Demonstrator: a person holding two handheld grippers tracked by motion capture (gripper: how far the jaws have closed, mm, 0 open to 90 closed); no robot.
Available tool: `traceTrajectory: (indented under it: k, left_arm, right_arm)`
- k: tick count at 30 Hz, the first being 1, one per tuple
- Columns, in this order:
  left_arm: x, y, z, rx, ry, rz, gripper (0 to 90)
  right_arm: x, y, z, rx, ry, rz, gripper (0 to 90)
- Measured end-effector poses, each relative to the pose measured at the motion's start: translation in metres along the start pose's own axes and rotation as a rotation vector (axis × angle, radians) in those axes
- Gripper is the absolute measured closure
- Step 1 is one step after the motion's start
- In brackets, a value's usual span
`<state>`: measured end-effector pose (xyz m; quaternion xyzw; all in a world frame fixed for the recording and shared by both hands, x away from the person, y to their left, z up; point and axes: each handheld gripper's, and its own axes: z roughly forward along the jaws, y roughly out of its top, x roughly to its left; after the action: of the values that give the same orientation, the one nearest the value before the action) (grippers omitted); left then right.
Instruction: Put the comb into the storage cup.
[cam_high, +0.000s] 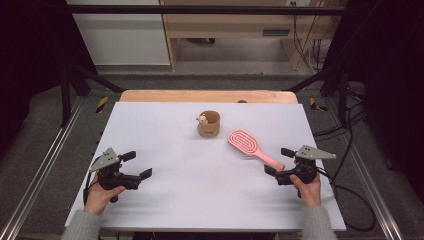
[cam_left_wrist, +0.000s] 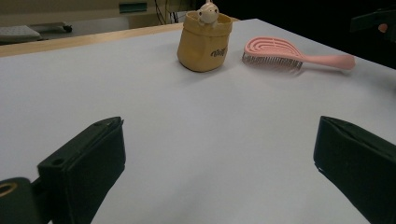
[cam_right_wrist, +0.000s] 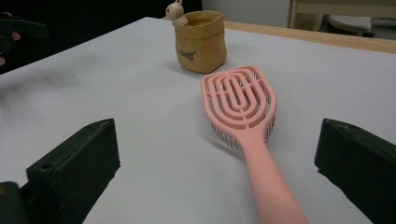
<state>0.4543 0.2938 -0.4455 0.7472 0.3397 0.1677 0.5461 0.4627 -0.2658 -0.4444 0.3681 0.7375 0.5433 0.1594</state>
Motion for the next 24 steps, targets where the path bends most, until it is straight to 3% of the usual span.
traceTrajectory:
  k: [24]
  left_arm:
    - [0.0015,-0.0006,-0.0011,-0.001,0.004,-0.003,2.1]
  right_arm:
    - [0.0024,0.0065,0.0014,0.038,-0.034,-0.038,0.3]
